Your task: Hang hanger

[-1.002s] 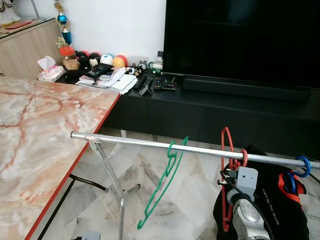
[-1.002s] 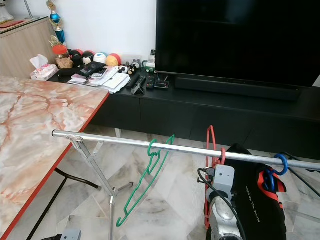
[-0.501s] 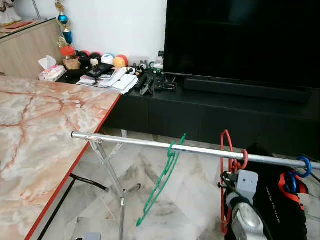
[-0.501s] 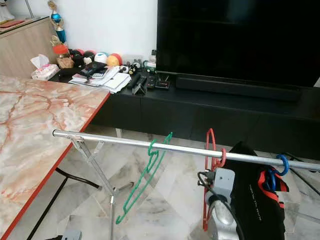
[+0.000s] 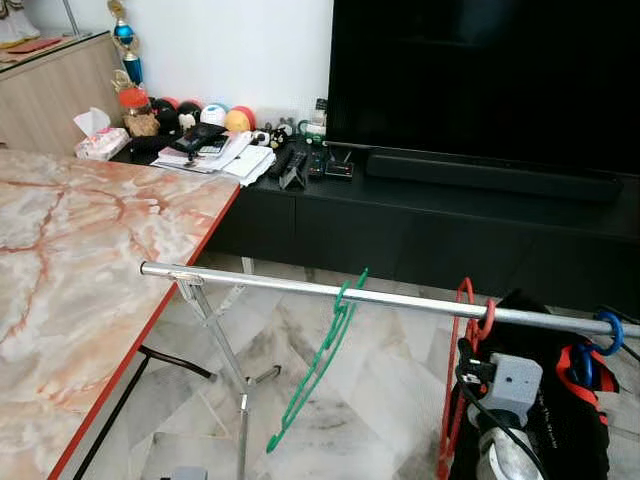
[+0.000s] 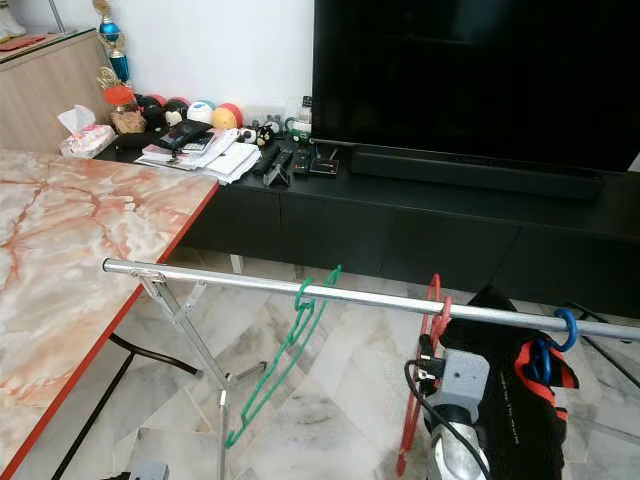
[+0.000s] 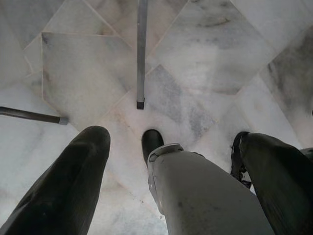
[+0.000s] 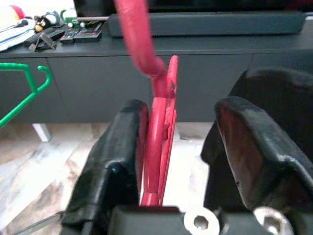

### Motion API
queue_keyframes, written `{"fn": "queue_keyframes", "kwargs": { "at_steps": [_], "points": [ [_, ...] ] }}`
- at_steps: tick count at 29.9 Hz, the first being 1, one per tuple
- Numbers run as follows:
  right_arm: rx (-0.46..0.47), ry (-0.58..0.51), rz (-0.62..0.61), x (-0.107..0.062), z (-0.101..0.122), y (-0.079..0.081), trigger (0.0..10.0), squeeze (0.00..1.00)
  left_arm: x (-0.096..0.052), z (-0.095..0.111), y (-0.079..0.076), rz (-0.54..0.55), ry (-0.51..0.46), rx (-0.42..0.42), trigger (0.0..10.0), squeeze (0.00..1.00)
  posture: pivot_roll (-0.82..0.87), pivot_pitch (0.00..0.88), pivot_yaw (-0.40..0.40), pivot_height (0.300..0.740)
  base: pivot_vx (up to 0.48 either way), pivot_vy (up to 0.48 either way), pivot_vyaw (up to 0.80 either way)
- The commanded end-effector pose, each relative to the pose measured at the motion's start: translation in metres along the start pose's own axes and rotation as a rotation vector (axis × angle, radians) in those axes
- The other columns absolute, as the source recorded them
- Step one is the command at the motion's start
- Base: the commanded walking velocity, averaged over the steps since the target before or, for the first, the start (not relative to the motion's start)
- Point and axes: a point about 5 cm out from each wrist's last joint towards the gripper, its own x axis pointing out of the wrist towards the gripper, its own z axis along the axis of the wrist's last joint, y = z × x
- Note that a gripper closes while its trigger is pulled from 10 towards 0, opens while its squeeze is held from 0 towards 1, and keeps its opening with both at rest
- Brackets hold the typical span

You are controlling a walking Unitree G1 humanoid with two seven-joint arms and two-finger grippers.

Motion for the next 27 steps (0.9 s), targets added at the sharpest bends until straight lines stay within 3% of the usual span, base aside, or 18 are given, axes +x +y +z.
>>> {"fn": "queue_keyframes", "kwargs": {
  "at_steps": [1, 2, 3, 18, 27],
  "points": [
    [-0.005, -0.024, 0.000, 0.000, 0.004, -0.001, 10.0, 0.89, -0.002, -0.008, 0.000, -0.004, 0.029, 0.006, 10.0, 0.00, 0.04, 0.024, -0.028, 0.740, 0.000, 0.000, 0.00],
    [-0.003, -0.035, -0.007, -0.002, 0.005, -0.002, 10.0, 0.23, -0.002, -0.008, 0.000, -0.005, 0.028, 0.005, 10.0, 0.00, 0.04, 0.024, -0.028, 0.740, 0.000, 0.000, 0.00],
    [-0.004, -0.039, -0.005, -0.003, 0.005, -0.002, 10.0, 0.00, -0.002, -0.008, 0.000, -0.004, 0.026, 0.002, 10.0, 0.00, 0.04, 0.022, -0.027, 0.740, 0.000, 0.000, 0.00],
    [0.023, -0.049, 0.054, -0.015, 0.007, 0.011, 10.0, 0.00, -0.003, -0.006, 0.009, 0.018, 0.020, 0.022, 10.0, 0.00, 0.02, 0.000, -0.008, 0.740, 0.000, 0.000, 0.00],
    [0.027, -0.054, 0.035, -0.017, 0.008, 0.006, 10.0, 0.00, -0.003, -0.006, 0.007, 0.000, 0.012, 0.018, 10.0, 0.00, 0.01, 0.000, 0.001, 0.740, 0.000, 0.000, 0.00]
  ]
}}
